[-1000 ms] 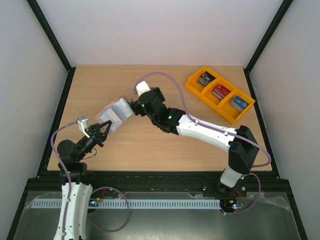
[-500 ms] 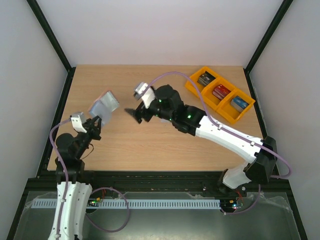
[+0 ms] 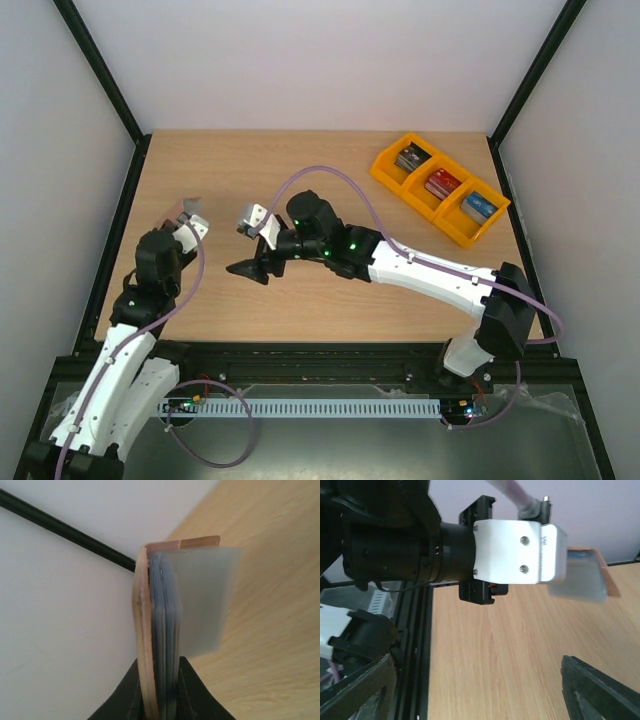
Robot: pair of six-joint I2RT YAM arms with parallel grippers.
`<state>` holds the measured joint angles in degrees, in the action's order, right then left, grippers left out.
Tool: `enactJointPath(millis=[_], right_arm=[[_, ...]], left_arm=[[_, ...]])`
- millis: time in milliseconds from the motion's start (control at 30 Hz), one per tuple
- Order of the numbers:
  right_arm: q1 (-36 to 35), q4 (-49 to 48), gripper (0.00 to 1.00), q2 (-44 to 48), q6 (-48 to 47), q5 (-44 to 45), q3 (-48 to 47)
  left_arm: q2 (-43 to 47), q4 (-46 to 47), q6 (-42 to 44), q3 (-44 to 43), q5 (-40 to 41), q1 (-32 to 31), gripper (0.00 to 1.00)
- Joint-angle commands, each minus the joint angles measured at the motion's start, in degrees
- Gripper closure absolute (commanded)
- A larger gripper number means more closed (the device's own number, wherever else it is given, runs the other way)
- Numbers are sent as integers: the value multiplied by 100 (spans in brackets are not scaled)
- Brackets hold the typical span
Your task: Take the credit cards out of the card holder
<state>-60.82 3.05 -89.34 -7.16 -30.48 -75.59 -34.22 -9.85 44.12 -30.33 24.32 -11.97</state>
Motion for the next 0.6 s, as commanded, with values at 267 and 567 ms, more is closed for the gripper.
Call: enactJointPath(millis=[267,567], right_arm=[[84,-1999,36,-274,1127,-1668,246],[585,-3294,57,-575,2374,-2198,533]], left_arm=[[-122,-2418,-1903,-1615,-2570,4,98],[-18,-2727,-2523,-2205,-4527,255,98]])
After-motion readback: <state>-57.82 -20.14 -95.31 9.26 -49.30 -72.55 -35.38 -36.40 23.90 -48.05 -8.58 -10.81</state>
